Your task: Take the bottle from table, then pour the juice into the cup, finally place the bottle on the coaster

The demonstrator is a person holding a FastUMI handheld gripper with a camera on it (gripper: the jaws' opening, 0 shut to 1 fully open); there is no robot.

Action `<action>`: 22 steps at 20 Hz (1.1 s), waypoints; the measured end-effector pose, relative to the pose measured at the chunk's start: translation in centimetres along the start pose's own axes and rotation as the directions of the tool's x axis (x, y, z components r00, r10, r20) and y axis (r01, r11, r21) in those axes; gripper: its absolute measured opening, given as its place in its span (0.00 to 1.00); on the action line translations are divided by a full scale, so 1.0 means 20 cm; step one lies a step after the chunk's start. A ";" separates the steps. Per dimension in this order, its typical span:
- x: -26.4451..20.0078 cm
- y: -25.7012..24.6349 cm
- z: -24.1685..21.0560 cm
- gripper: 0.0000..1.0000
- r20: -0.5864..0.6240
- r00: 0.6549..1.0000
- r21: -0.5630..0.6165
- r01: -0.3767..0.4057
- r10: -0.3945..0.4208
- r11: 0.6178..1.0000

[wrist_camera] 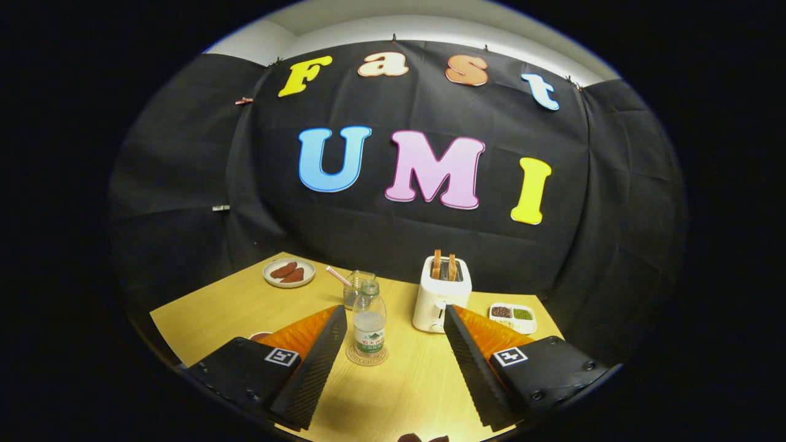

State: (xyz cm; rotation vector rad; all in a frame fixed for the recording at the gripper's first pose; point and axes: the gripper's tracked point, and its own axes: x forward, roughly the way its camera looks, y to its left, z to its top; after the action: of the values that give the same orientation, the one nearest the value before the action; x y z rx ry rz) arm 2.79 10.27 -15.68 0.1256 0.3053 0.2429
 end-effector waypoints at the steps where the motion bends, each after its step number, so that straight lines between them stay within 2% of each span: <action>1: -0.03 -0.02 0.07 0.98 0.017 1.000 -0.006 0.009 -0.009 1.000; 4: -0.14 -0.07 0.26 0.98 0.066 0.997 -0.049 0.031 -0.028 0.998; 8: -0.23 -0.11 0.38 0.98 0.092 0.995 -0.074 0.055 -0.048 0.996; 22: -0.30 -0.18 0.42 0.98 0.099 0.990 -0.042 0.103 -0.098 0.994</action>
State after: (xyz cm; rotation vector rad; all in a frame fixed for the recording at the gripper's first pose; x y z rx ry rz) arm 0.60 4.64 -6.63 0.0755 0.2085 0.1435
